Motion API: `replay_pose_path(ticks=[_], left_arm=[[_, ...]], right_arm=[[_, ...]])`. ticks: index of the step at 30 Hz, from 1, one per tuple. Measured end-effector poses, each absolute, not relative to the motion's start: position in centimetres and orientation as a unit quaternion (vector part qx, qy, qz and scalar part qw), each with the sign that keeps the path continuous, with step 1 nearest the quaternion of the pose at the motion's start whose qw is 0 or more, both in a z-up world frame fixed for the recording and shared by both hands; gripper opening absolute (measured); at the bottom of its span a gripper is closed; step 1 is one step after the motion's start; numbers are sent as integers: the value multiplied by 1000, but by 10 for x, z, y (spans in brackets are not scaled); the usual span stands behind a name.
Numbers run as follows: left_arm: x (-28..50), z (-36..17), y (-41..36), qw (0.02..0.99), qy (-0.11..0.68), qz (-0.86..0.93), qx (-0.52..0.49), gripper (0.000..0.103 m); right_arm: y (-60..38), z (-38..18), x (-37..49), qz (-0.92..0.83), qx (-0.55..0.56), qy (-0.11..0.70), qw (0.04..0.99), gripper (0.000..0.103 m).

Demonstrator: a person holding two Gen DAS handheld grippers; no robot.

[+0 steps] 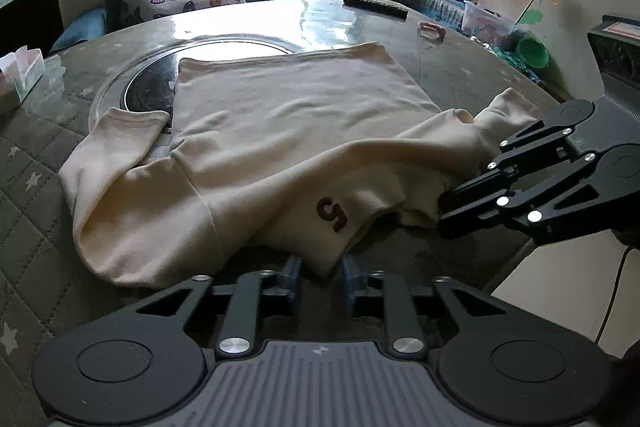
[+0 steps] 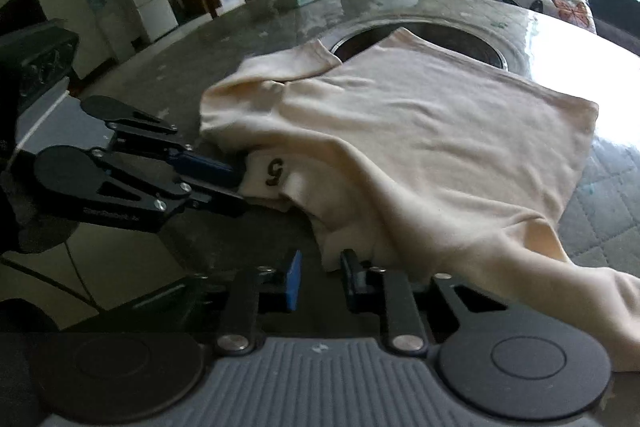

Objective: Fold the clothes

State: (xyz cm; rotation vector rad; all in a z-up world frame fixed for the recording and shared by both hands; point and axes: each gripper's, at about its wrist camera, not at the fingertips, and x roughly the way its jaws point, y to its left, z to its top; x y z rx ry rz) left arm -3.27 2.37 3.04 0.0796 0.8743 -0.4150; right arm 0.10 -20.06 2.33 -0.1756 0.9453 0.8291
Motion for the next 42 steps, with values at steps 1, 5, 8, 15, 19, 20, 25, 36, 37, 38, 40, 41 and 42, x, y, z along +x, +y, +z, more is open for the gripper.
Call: replay_pose_path(ticks=[1,5,8,15,19,20,25,36,37,38,40,41,42], left_arm=[[-33,30,24,885,419,-200,39,11],[-35,36,24,889,407,-206,45,5],[-40,45,26,892,394,-217,49,4],[-57,74,35,893,366,-255,55,4],[-58,80,34,889,364,-272,64,8],[-54,78,32,888,365,-272,64,8],[-37,70,21,885,370,-276,62,8],[-2,47,-28,868,372,-316,86,8],[-2,47,-34,865,371,-328,86,8],[-3,46,-39,860,369,-340,86,8],[-5,44,-50,852,366,-364,86,8],[-7,43,-54,848,365,-373,88,9],[-8,42,-57,846,364,-380,91,14]], right_arm=[[-201,23,1,383,-83,443,807,11],[-200,22,-1,365,-98,432,819,2],[-203,30,-5,370,-101,416,825,0],[-219,68,-19,391,-109,366,837,1],[-223,64,-12,366,-124,370,845,4],[-225,62,-8,360,-121,373,847,6],[-229,48,8,341,-122,388,847,11],[-240,31,34,296,-152,412,848,19],[-244,32,37,290,-149,411,851,19],[-247,33,40,285,-146,411,854,19],[-251,31,46,282,-139,416,853,23],[-252,30,49,281,-137,419,853,25],[-253,27,52,277,-139,421,852,30]])
